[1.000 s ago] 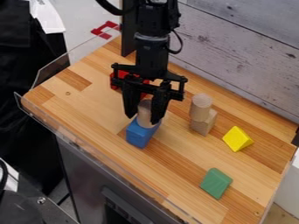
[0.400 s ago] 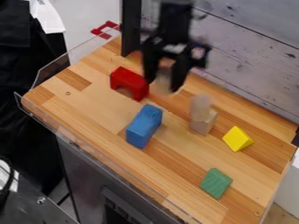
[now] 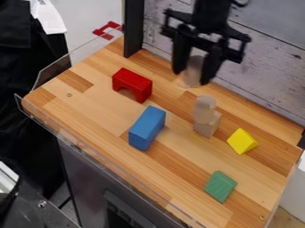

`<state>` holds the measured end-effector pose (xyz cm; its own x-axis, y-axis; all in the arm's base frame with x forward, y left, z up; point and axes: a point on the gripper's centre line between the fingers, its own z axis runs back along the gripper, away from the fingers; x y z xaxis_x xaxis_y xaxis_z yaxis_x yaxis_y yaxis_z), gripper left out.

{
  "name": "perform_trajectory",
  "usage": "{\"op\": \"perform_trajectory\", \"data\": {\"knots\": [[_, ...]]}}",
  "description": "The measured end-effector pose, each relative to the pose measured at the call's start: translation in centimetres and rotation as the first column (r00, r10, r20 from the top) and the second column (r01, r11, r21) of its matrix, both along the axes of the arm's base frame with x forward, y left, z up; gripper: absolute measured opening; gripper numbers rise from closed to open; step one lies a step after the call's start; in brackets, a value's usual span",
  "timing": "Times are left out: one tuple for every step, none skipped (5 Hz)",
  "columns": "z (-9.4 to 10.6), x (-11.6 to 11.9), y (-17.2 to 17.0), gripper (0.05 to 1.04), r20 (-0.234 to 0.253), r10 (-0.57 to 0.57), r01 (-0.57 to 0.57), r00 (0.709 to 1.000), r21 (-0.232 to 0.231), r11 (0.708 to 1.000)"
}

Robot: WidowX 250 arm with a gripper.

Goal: Remove the cube from the tower and put it in the middle of the table

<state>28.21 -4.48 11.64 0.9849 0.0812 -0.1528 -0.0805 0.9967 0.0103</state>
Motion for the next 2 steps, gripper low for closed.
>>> {"op": "perform_trajectory", "data": {"knots": [[-0.8, 0.7, -1.9, 0.508, -0.029, -0.059, 0.058, 0.998, -0.006, 0.998], [-2.1, -0.1, -3.1, 0.507, -0.056, -0.051, 0.047, 0.997, -0.074, 0.996]]}}
